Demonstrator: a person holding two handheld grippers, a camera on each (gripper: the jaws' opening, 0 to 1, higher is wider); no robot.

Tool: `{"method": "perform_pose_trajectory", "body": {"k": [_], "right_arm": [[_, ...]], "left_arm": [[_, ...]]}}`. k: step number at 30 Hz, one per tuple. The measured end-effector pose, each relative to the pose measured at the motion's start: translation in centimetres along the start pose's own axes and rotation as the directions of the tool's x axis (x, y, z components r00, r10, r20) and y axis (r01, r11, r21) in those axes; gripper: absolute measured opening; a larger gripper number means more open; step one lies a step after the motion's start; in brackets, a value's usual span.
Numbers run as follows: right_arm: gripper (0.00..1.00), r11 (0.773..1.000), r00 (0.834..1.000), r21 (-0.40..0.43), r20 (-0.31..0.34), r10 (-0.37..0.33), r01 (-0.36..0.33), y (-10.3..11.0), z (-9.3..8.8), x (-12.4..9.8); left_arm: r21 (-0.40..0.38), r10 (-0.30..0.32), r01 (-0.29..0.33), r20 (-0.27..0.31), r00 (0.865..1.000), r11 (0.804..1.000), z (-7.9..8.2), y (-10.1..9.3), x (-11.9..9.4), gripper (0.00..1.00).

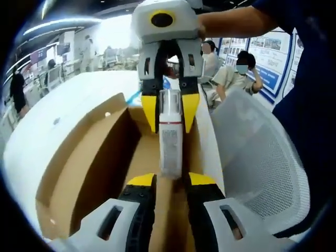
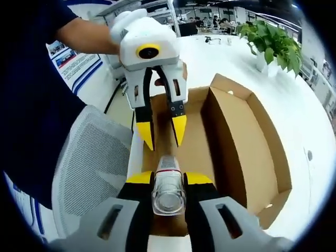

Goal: Operate the shoe box by opening the lid, removing the specified soft item, and placing it in the target area until the item is outside and the box remains undamaged.

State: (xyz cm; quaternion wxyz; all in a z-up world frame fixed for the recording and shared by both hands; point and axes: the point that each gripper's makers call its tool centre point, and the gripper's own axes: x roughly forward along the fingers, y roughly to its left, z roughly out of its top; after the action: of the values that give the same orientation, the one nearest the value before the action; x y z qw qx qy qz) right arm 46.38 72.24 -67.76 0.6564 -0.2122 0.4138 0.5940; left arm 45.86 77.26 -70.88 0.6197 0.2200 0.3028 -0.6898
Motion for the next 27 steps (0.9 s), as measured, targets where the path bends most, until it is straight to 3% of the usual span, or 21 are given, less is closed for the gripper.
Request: {"method": "perform_pose_trajectory", "body": {"k": [1,2,7,14,23,27], "right_arm": [[0.18,1.000,1.000,-0.003,-0.015,-0.004,0.004,-0.1,-0.2,-0.2],[0.18,1.000,1.000,-0.010,-0.025,-0.009,0.009,-0.3,-0.3,-0.4],[0.19,0.999,0.997,-0.023,-0.070,-0.033,0.031,-0.7,-0.5,-1.9],[0.19,0.997,0.993,-0.047,-0.104,-0.058,0.053,-0.6,0.1,-3.8],[0.19,0.995,0.985,-0.051,-0.145,-0.095,0.088,-0.9,-0.1,-6.7],[0.19,0.993,0.980,-0.054,-0.165,-0.114,0.106,-1.1,-0.3,-8.3]], "left_arm": [[0.004,0.005,-0.005,-0.009,1.000,1.000,-0.3,0.0,0.0,0.22],[0.027,0.038,-0.037,-0.057,0.998,0.999,-1.3,0.3,-0.1,0.21],[0.047,0.064,-0.058,-0.116,0.991,0.997,-3.0,-0.2,-0.3,0.21],[0.019,0.126,-0.125,-0.047,0.991,0.992,-1.5,0.5,-1.4,0.28],[0.027,0.145,-0.144,-0.051,0.988,0.989,-1.4,0.3,-1.2,0.27],[0.006,0.160,-0.160,-0.011,0.987,0.987,-0.4,0.3,-1.3,0.27]]}}
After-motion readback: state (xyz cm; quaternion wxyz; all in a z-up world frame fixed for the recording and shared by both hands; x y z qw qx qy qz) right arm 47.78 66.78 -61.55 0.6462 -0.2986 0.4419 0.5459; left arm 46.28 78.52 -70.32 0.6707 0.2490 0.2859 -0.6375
